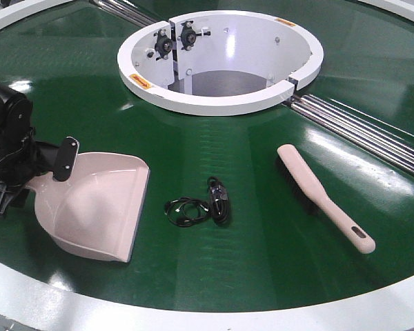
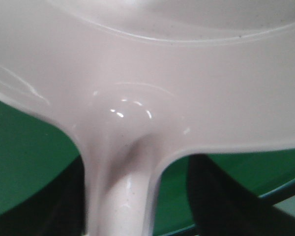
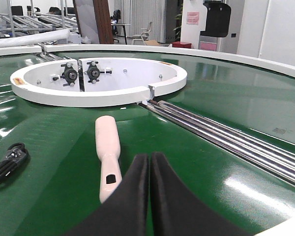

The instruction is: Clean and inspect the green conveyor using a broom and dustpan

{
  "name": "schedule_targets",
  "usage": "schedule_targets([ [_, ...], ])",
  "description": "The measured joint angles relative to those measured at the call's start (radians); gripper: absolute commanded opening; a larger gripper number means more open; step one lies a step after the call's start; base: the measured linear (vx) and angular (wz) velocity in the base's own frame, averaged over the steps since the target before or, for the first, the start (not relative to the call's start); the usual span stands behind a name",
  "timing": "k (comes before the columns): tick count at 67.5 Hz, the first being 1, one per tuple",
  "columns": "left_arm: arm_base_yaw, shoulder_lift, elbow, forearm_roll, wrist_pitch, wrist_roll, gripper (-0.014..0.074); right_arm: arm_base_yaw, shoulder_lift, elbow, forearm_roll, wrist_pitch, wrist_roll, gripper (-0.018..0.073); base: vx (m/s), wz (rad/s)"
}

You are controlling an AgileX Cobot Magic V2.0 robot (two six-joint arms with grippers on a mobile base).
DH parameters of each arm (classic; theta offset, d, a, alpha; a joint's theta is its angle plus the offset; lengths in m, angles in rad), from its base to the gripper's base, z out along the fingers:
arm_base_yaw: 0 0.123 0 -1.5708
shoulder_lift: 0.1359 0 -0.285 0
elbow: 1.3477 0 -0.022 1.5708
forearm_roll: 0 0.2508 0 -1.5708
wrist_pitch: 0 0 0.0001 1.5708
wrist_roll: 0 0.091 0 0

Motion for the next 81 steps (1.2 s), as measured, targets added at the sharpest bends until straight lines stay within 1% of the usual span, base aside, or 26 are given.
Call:
schedule_targets([
  [16, 0.000, 0.000, 0.000, 0.006, -0.001, 0.000, -0.0010, 0.000, 0.000, 0.000, 0.000, 0.000, 0.000, -0.0008, 0.00, 0.00],
  [39, -0.003, -0.005, 0.000, 0.036, 0.005, 0.000, -0.0008, 0.000, 0.000, 0.000, 0.000, 0.000, 0.000, -0.0008, 0.00, 0.00],
  [51, -0.027, -0.007, 0.000, 0.053, 0.010, -0.007, -0.0008, 0.000, 0.000, 0.000, 0.000, 0.000, 0.000, -0.0008, 0.00, 0.00],
  [64, -0.052, -0.008, 0.000, 0.061, 0.014, -0.044, -0.0008, 0.000, 0.000, 0.000, 0.000, 0.000, 0.000, -0.0008, 0.00, 0.00],
  [81, -0.080, -0.008, -0.001, 0.067, 0.039, -0.071, -0.0008, 0.000, 0.000, 0.000, 0.000, 0.000, 0.001, -0.0008, 0.00, 0.00],
])
